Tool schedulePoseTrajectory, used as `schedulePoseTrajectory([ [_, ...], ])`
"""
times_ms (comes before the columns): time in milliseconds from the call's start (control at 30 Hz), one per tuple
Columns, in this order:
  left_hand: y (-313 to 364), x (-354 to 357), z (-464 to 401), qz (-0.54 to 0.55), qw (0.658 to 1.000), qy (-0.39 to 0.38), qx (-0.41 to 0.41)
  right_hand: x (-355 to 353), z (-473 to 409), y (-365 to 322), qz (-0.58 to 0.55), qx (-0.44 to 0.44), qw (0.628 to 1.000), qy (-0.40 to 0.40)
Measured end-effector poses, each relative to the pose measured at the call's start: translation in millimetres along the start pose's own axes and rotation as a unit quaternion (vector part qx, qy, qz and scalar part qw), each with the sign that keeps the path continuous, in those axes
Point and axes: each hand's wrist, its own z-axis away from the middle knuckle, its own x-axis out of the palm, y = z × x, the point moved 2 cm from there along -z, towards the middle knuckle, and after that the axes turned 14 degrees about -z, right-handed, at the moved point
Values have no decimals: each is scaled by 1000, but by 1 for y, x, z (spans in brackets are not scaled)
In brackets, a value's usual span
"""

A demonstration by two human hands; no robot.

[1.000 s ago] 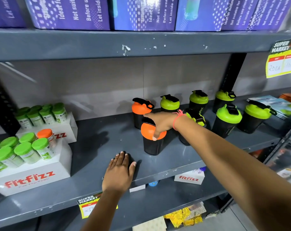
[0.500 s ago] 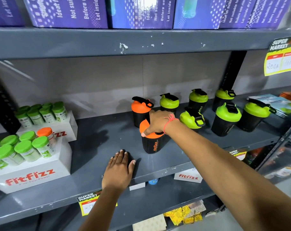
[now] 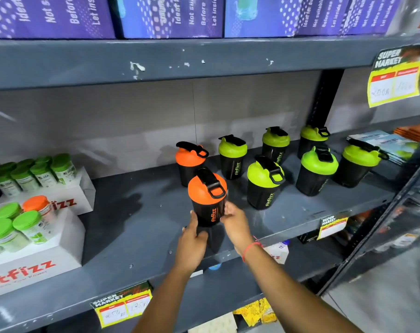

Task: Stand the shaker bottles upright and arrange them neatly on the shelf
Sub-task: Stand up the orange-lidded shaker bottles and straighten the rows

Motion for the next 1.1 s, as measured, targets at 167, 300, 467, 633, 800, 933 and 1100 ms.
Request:
schedulePoseTrajectory([
  [167,3,0,4,-5,1000,25,4,0,0,1,-6,1,1000,-10],
  [300,3,5,25,46,984,175,-7,-28,10,0,-60,-41,993,88],
  [467,35,48,35,11,975,191,111,-92,14,-5,-38,-127,972,192],
  [633,85,93,-7,32,989,142,32,-131,-30,-14,-27,-40,991,122],
  [800,100,116,-32,42,989,141,-27,-133,-42,-13,27,-11,999,-43],
  [933,104,123,-35,38,988,141,-51,-138,-46,-11,46,-21,994,-100],
  [1100,116,135,-10,57,959,265,-79,-168,-41,-7,-33,-29,998,-41],
])
